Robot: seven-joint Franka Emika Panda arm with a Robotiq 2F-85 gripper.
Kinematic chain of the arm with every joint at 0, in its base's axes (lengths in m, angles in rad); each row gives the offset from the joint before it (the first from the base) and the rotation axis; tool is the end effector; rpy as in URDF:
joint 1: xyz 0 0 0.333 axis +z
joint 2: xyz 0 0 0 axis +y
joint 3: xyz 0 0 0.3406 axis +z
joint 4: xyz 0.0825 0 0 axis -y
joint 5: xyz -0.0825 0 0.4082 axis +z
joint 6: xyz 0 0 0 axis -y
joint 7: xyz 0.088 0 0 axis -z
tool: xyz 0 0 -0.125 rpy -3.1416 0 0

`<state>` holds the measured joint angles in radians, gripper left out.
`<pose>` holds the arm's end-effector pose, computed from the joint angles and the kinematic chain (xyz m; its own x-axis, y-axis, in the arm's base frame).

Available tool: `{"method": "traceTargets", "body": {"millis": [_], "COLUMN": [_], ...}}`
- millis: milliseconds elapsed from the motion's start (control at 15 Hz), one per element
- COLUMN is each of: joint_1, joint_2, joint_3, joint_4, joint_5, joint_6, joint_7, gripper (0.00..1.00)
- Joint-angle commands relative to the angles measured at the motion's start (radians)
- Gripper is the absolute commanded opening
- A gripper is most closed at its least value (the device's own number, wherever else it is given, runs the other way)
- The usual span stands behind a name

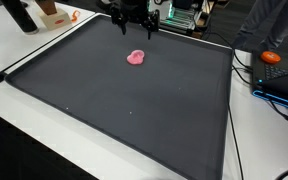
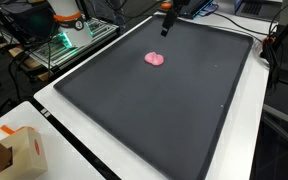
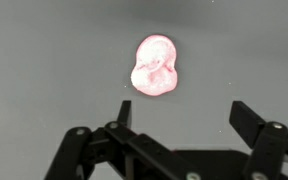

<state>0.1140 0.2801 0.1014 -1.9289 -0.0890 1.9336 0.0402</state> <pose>0.5895 0.1192 0.3173 0.9419 0.2012 -0.2688 0.2234 -0.9732 0.0544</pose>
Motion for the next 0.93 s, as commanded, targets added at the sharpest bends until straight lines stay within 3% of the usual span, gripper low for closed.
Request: {"method": "traceTargets", "body": {"millis": [0, 133, 267, 867], "joint_1": [0.004, 0.004, -0.015, -0.057], "joint_2": [-0.012, -0.024, -0.025, -0.056], "joint_3": [-0.004, -0.004, 0.011, 0.04], "joint_4": [-0.01, -0.022, -0.045, -0.189], "joint_5": [0.001, 0.001, 0.011, 0.03], "joint_6": [0.002, 0.004, 0.026, 0.143], "joint_7": [0.008, 0.016, -0.155, -0.667], "gripper": [1.0, 1.0, 1.0, 1.0]}}
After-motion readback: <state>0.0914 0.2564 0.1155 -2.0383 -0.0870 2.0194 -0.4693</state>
